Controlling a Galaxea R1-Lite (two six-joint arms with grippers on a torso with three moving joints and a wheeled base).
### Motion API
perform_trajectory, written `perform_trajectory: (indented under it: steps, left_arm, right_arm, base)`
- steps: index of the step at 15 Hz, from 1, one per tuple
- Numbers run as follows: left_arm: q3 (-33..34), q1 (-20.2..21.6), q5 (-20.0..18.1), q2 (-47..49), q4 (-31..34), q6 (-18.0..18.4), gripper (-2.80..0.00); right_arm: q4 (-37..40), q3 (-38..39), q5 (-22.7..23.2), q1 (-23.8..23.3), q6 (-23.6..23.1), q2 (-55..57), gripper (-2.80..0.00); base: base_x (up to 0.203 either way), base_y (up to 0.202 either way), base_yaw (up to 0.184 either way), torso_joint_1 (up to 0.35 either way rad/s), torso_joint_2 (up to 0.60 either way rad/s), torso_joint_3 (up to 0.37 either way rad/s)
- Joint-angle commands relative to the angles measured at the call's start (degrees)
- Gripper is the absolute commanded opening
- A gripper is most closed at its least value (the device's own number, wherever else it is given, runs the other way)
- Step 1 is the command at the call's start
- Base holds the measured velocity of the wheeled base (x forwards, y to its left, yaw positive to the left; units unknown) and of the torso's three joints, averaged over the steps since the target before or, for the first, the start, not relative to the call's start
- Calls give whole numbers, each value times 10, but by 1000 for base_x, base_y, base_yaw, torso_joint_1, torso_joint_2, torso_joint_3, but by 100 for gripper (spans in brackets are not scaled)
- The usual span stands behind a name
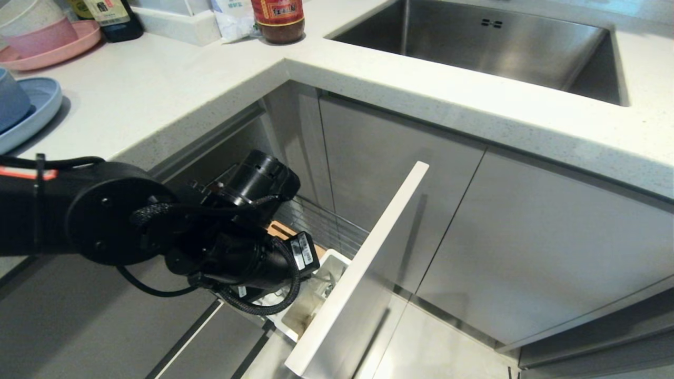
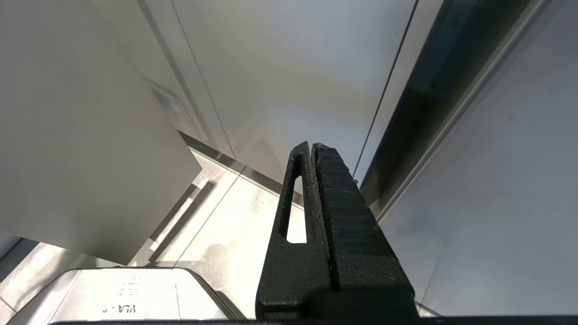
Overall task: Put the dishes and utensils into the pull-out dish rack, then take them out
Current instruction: Take the spoon out of the cupboard
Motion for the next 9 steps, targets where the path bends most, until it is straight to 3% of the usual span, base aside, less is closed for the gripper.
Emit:
perform_trajectory:
  steps: [1, 9]
  left_arm:
    - [-4, -8, 2, -41, 10, -3, -280]
    - [-22, -16, 18, -90, 34, -3, -280]
  right_arm:
    - [0, 1, 0, 0, 0, -1, -280]
    - [0, 1, 0, 0, 0, -1, -280]
  base:
    - [0, 0, 0, 0, 0, 0]
    - [0, 0, 0, 0, 0, 0]
